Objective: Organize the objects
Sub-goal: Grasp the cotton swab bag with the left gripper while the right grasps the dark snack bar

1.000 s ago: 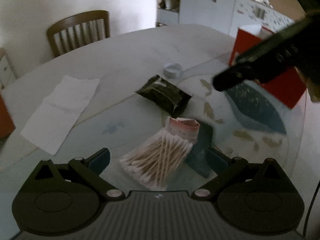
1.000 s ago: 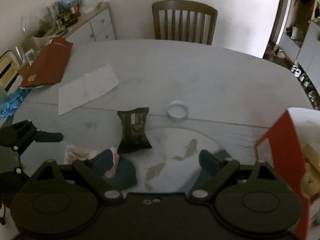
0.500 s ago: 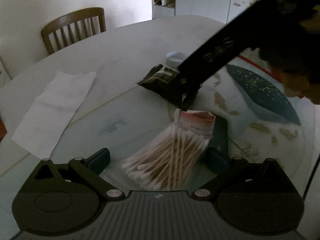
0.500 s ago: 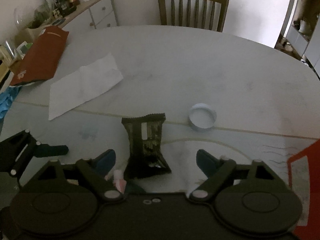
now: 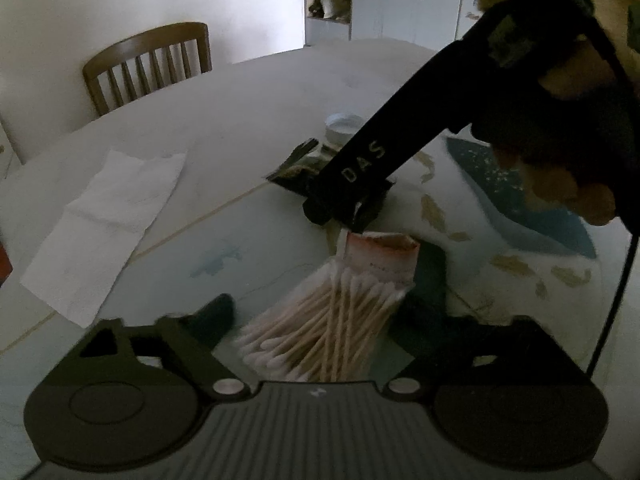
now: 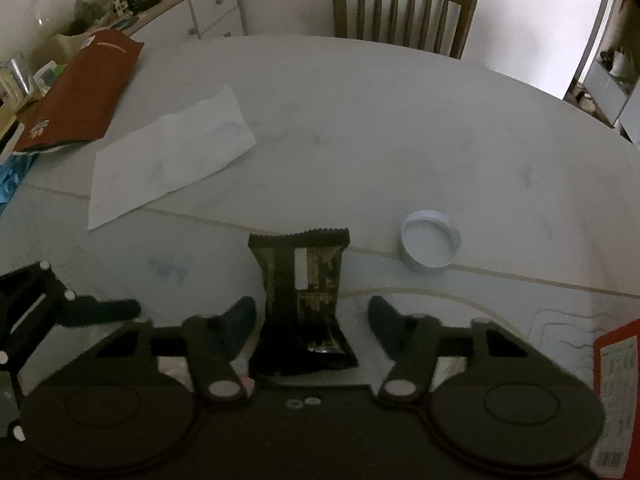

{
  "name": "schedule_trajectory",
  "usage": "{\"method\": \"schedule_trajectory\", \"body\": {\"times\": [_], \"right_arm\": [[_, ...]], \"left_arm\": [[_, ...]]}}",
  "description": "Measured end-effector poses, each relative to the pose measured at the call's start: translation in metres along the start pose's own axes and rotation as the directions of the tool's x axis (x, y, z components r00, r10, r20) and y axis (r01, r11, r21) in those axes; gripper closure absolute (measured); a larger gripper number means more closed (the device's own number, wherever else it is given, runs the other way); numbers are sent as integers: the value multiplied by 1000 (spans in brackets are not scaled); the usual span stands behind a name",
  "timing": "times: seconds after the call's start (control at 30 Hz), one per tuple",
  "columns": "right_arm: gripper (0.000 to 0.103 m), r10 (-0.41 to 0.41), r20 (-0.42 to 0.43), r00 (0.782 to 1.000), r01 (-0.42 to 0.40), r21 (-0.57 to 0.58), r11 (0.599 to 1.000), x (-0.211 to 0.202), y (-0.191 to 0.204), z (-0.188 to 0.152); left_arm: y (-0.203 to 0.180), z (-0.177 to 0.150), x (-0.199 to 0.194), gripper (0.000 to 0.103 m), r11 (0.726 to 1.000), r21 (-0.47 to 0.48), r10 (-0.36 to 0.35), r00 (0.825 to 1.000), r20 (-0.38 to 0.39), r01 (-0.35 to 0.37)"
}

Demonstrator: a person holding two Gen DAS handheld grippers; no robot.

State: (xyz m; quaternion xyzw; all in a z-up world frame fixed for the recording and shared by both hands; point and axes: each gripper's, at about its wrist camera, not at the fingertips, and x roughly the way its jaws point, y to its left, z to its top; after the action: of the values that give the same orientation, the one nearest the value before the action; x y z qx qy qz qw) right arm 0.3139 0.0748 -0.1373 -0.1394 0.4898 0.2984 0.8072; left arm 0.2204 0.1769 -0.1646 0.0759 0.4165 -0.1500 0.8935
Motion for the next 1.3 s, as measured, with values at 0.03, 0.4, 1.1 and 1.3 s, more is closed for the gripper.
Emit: {"method": "schedule_trajectory", "body": {"times": [0.03,0.4,1.1,1.3], "right_arm": [[51,1,0,1000,-1,3,1000,0,-1,0],[71,-5,-4,1000,5,18,1000,-16,-5,-12],[72,40,40,998,-45,128,991,-129,-32,-102],[72,52,70,996,-62,156,986,-163,-48,-121]], "left_arm": [[-1,0,-1,24,1000,2,-1,1000,-1,1],[-6,1,-12,64,997,-68,39,999,-23,-40],[-48,-14,-63,69,947,-316,47,999,-28,-53],[-73,0,-83,69,941,-337,35,999,-2,-33]]}}
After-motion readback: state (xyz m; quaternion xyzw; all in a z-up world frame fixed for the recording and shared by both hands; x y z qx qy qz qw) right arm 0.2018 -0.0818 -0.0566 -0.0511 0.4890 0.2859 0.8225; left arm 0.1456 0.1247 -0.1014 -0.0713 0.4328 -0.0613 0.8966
